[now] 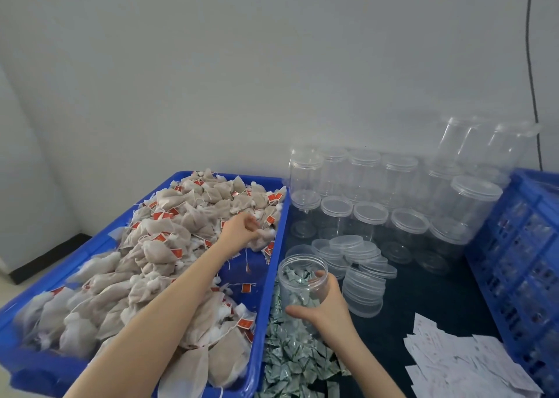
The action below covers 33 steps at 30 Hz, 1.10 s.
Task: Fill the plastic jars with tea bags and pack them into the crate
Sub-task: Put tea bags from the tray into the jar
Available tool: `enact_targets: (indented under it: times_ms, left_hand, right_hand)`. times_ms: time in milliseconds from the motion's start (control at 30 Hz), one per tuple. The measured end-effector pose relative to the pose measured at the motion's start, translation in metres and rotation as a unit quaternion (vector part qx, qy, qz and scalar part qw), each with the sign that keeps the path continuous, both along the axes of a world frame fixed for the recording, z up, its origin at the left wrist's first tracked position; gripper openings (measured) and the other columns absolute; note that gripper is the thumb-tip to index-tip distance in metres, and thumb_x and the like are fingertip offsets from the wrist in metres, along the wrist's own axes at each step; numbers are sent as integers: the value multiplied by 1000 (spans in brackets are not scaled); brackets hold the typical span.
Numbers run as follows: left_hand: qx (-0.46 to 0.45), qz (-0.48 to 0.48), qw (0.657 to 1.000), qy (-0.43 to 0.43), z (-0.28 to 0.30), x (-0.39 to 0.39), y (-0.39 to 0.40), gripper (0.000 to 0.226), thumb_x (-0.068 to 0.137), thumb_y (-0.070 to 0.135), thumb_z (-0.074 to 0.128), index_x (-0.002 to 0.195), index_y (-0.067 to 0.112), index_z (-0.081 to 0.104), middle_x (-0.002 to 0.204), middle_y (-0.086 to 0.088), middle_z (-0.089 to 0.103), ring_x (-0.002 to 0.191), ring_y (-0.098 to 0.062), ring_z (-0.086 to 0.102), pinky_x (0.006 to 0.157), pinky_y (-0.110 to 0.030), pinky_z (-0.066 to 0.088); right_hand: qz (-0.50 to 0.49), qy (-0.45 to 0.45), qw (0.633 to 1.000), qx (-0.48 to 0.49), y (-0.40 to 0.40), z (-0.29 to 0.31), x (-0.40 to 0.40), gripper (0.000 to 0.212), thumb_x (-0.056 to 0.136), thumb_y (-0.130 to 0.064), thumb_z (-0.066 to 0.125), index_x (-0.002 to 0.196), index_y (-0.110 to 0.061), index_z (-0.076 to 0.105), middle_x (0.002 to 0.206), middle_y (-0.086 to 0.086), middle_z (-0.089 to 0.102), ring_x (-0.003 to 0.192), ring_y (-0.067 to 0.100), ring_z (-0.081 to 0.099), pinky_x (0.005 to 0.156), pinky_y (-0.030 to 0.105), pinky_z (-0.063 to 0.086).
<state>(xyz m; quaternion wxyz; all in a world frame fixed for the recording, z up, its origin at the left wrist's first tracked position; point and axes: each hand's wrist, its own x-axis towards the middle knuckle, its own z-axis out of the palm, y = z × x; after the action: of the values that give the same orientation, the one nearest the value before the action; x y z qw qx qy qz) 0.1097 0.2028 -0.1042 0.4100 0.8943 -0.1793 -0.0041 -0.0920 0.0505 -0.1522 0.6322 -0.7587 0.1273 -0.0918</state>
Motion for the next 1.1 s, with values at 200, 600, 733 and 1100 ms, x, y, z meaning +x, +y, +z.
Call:
enact_targets:
  times_ms: [200, 600, 733, 1100]
  left_hand:
    - [-120, -74, 990, 11, 42, -24, -7, 19, 89, 11, 60, 104, 22, 66, 93, 3, 65, 73, -7, 59, 63, -14, 50]
    - [71, -331, 941, 12, 72, -79, -28, 13, 86, 11, 66, 89, 24, 66, 92, -3, 70, 86, -17, 66, 83, -35, 55]
    - [117, -365, 924, 7, 70, -77, -29, 20, 86, 13, 65, 97, 31, 66, 96, 8, 70, 88, 1, 65, 84, -18, 53]
    - [477, 123, 867, -78, 40, 17, 38, 44, 92, 11, 54, 135, 13, 46, 143, -16, 40, 133, -32, 37, 106, -46, 37]
  right_hand:
    - [1, 5, 1000, -5, 2, 3, 9, 85, 61, -18, 93, 125, -32, 39, 117, -16, 56, 109, 2, 53, 84, 13, 41]
    - [-21, -19, 1000, -8, 1, 8, 20, 83, 62, -19, 93, 125, -31, 40, 112, -22, 55, 98, -11, 53, 73, 8, 43]
    - [-12, -22, 1000, -4, -1, 10, 21, 87, 62, -18, 92, 130, -29, 40, 120, -15, 56, 105, -5, 56, 80, 12, 46]
    - [2, -26, 1000, 7, 0, 10, 20, 86, 61, -15, 93, 127, -33, 40, 117, -20, 52, 99, -14, 48, 63, 1, 45]
